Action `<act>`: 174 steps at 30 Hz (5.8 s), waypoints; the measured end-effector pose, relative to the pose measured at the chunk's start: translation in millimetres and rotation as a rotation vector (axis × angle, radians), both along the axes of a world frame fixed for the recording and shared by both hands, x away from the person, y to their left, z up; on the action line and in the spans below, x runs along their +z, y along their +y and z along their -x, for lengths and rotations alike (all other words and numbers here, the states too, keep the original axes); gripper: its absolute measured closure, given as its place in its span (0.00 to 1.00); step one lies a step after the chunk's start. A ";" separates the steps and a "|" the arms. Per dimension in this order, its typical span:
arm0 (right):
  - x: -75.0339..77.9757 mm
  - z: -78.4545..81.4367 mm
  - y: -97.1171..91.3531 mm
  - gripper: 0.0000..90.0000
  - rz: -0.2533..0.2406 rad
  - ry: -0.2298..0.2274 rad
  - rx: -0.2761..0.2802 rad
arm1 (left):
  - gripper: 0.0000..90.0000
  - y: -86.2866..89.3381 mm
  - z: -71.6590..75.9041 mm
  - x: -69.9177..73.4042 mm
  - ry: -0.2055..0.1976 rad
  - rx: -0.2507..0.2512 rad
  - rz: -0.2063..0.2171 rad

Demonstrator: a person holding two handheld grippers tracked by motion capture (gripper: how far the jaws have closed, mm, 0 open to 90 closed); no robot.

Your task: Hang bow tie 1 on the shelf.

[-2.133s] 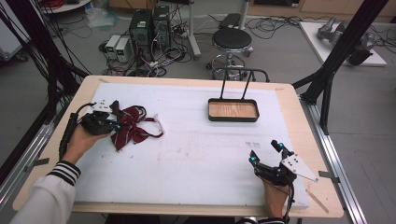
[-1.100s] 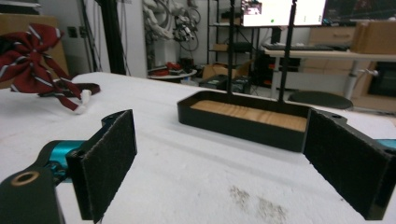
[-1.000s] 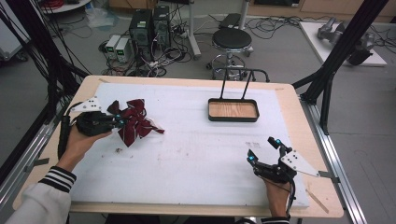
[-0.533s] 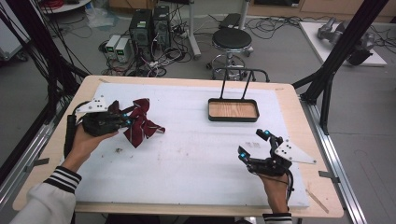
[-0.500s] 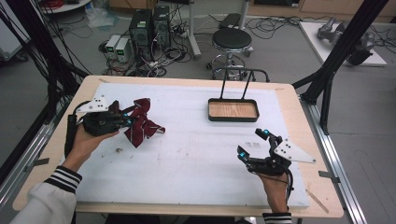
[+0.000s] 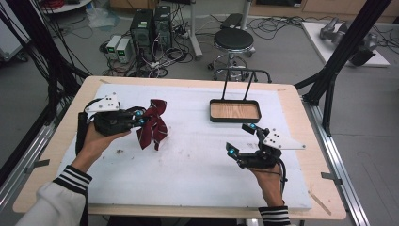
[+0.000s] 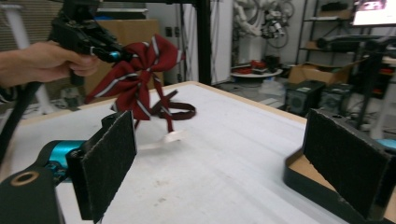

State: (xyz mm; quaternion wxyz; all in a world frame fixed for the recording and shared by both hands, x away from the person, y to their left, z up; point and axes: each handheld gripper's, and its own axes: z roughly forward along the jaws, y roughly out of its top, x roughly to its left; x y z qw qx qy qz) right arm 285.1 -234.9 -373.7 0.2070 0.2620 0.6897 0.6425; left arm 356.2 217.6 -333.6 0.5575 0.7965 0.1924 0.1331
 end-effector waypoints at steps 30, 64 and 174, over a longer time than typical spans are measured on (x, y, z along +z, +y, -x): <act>20.4 -28.0 71.6 0.18 0.075 0.092 0.263 | 0.96 -54.9 13.9 26.5 -0.052 -0.132 0.055; 17.7 -42.6 104.3 0.53 0.085 0.157 0.371 | 0.96 -76.2 23.7 40.4 -0.095 -0.173 0.063; 58.2 -148.4 77.9 0.96 0.095 0.052 -0.173 | 0.16 34.3 49.0 -102.2 -0.167 0.222 0.213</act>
